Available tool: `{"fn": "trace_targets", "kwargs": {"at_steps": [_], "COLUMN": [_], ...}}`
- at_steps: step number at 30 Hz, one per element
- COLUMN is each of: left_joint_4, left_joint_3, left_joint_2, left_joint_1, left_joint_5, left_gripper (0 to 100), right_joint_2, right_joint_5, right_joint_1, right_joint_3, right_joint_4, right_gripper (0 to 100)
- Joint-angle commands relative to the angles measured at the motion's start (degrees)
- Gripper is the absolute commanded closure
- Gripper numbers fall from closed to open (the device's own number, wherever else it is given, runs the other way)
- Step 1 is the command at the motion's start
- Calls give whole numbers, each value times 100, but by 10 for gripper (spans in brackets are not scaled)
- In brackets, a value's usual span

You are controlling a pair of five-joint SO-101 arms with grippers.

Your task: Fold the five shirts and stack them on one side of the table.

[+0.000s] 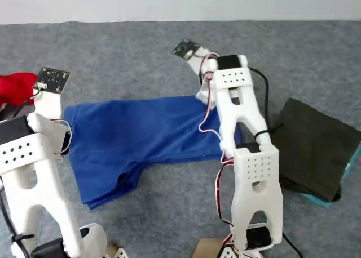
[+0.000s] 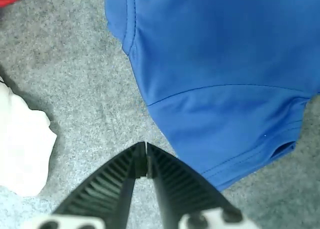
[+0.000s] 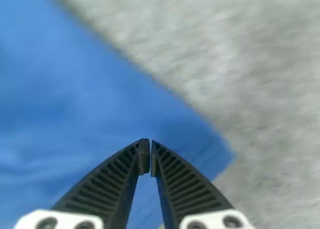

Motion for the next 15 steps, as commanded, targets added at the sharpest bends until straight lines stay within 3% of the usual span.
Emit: {"fn": "trace_targets", "kwargs": {"at_steps": [1, 5, 8, 15], "left_joint_4": [105, 229, 149, -369], "left_joint_3": [-215, -233, -242, -251], "left_joint_2": [-193, -220, -220, -185], "left_joint_1": [-26, -105, -589, -2866], "left_joint_5": [18, 18, 44, -44], "left_gripper": [995, 995, 995, 995], "right_joint_2": [-734, -945, -1086, -1411], "right_joint_5": [-18, -44, -378, -563], "right_joint_1": [-242, -514, -743, -1560], "right_joint_3": [-352, -352, -325, -237], "right_joint_4": [945, 1692, 1947, 1956], "right_gripper": [989, 989, 989, 989]}}
